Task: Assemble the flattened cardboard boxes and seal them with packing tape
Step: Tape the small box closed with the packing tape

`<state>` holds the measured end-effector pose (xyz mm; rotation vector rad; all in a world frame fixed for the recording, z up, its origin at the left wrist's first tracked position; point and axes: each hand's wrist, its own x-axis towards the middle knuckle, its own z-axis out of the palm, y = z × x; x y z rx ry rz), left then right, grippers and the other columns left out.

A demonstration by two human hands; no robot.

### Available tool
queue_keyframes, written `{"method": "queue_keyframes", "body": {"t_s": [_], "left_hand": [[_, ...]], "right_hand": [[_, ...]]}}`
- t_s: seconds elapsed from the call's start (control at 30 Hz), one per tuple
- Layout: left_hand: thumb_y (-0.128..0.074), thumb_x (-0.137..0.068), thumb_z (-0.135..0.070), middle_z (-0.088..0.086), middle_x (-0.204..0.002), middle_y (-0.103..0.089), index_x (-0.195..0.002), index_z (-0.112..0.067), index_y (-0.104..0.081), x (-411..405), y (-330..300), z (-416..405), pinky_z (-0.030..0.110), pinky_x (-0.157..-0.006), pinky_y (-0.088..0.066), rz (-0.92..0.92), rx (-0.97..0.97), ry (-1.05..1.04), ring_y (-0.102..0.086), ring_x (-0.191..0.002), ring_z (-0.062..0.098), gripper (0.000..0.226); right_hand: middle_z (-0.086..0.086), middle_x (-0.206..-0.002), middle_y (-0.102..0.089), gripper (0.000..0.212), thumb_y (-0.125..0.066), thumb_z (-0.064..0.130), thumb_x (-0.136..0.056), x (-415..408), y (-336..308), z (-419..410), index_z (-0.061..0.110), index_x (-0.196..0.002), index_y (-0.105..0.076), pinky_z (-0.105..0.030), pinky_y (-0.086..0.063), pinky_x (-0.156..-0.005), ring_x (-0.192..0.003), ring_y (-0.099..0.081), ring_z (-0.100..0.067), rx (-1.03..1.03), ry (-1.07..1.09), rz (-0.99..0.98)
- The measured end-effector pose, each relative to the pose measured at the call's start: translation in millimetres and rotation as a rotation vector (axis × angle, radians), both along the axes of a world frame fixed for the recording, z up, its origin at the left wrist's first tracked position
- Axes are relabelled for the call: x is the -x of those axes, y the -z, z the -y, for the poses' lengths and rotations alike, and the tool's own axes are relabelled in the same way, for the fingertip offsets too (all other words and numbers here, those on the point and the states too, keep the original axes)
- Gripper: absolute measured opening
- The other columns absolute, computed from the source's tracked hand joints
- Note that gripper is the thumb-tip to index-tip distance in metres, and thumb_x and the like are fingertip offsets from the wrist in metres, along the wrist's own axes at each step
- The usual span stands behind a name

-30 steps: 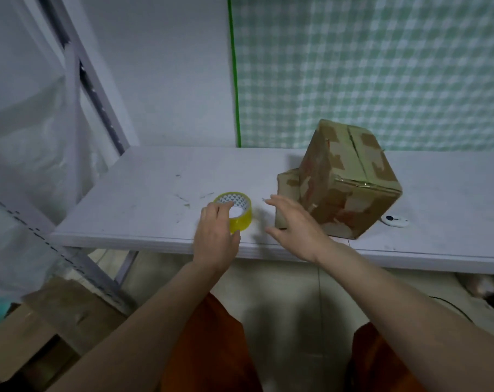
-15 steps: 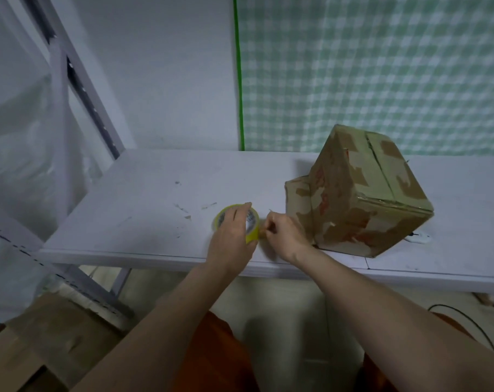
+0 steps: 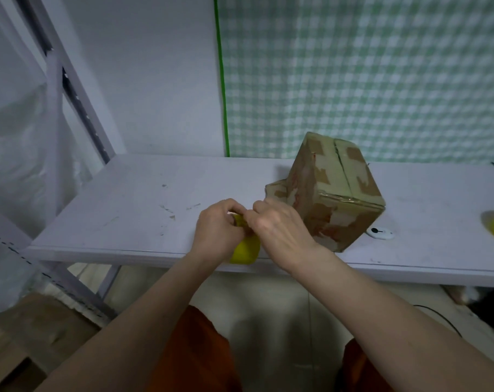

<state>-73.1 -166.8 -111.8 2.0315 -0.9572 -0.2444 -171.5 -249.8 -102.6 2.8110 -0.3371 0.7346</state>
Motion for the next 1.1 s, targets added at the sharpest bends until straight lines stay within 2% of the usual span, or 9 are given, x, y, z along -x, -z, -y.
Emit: {"method": "queue_keyframes", "body": {"t_s": [0.1,0.2,0.27,0.4,0.57,0.67,0.77,0.97,1.1], "left_hand": [[-0.067,-0.075,0.0,-0.005,-0.063,-0.06,-0.077,-0.018,-0.068,6,-7,0,0.013,-0.056,-0.042,-0.117,-0.028,0.001,-0.056,-0.061,0.008,0.018],[-0.07,-0.081,-0.007,-0.006,-0.074,-0.066,-0.075,-0.018,-0.07,9,-8,0,0.016,-0.067,-0.048,-0.166,-0.012,-0.028,-0.064,-0.076,0.018,0.012],[-0.072,-0.082,-0.012,-0.009,-0.077,-0.064,-0.073,-0.021,-0.069,12,-5,-3,0.009,-0.066,-0.039,-0.053,0.021,-0.041,-0.062,-0.081,0.017,0.013],[-0.079,-0.075,-0.012,0.001,-0.104,-0.064,-0.073,-0.014,-0.072,15,-7,-5,0.014,-0.083,-0.03,0.506,0.194,0.026,-0.046,-0.105,0.018,0.007],[-0.07,-0.082,-0.011,-0.001,-0.083,-0.065,-0.078,-0.008,-0.069,29,-34,-2,0.014,-0.077,-0.044,0.512,0.518,0.131,-0.057,-0.081,0.006,0.006],[-0.069,-0.087,-0.01,-0.009,-0.08,-0.064,-0.079,-0.019,-0.066,45,-47,0,0.012,-0.073,-0.044,0.208,0.602,0.027,-0.059,-0.078,0.003,0.011],[-0.064,-0.089,-0.005,-0.009,-0.077,-0.064,-0.081,-0.019,-0.062,62,-53,5,0.012,-0.068,-0.046,-0.208,0.68,0.015,-0.059,-0.071,-0.003,0.016],[-0.055,-0.093,-0.003,0.002,-0.078,-0.062,-0.085,-0.011,-0.058,78,-48,14,0.026,-0.069,-0.05,-0.688,0.708,0.107,-0.057,-0.073,0.012,0.013],[-0.053,-0.093,-0.001,0.008,-0.077,-0.063,-0.084,-0.01,-0.057,86,-44,15,0.032,-0.069,-0.049,-0.954,0.623,0.198,-0.058,-0.071,0.016,0.013]], "right_hand": [[-0.002,-0.057,-0.05,0.046,-0.032,0.002,-0.067,13,-1,-7,0.012,-0.092,-0.07,-0.028,-0.036,-0.047,-0.054,-0.052,-0.024,0.01,0.0,0.048],[-0.006,-0.063,-0.055,0.037,-0.041,0.0,-0.073,24,-10,-8,0.006,-0.098,-0.068,-0.031,-0.042,-0.048,-0.057,-0.054,-0.027,-0.018,-0.083,0.208],[-0.01,-0.071,-0.06,0.036,-0.053,-0.006,-0.072,31,-15,-5,0.004,-0.104,-0.067,-0.034,-0.048,-0.05,-0.063,-0.058,-0.03,-0.14,-0.143,0.304],[-0.009,-0.099,-0.062,0.043,-0.053,-0.007,-0.082,55,-1,5,0.007,-0.122,-0.058,-0.036,-0.051,-0.072,-0.087,-0.06,-0.021,-0.497,-0.072,0.433],[-0.004,-0.133,-0.048,0.07,-0.05,-0.01,-0.083,75,27,11,0.022,-0.143,-0.034,-0.028,-0.044,-0.097,-0.119,-0.05,-0.018,-0.947,0.114,0.205],[0.013,-0.126,-0.052,0.078,-0.074,0.002,-0.077,82,25,4,0.033,-0.136,-0.033,-0.018,-0.049,-0.089,-0.114,-0.055,-0.005,-1.38,0.007,0.217],[-0.001,-0.112,-0.066,0.054,-0.076,0.013,-0.078,79,18,-3,0.02,-0.124,-0.05,-0.024,-0.053,-0.087,-0.105,-0.064,-0.014,-1.573,-0.063,0.47],[0.003,-0.094,-0.07,0.034,-0.061,-0.001,-0.087,79,-7,1,0.029,-0.103,-0.062,-0.043,-0.054,-0.071,-0.083,-0.066,-0.019,-1.606,-0.062,1.009],[0.001,-0.092,-0.068,0.017,-0.053,0.015,-0.094,87,-19,1,0.027,-0.098,-0.064,-0.027,-0.052,-0.048,-0.073,-0.066,-0.012,-1.697,-0.047,1.176]]}}
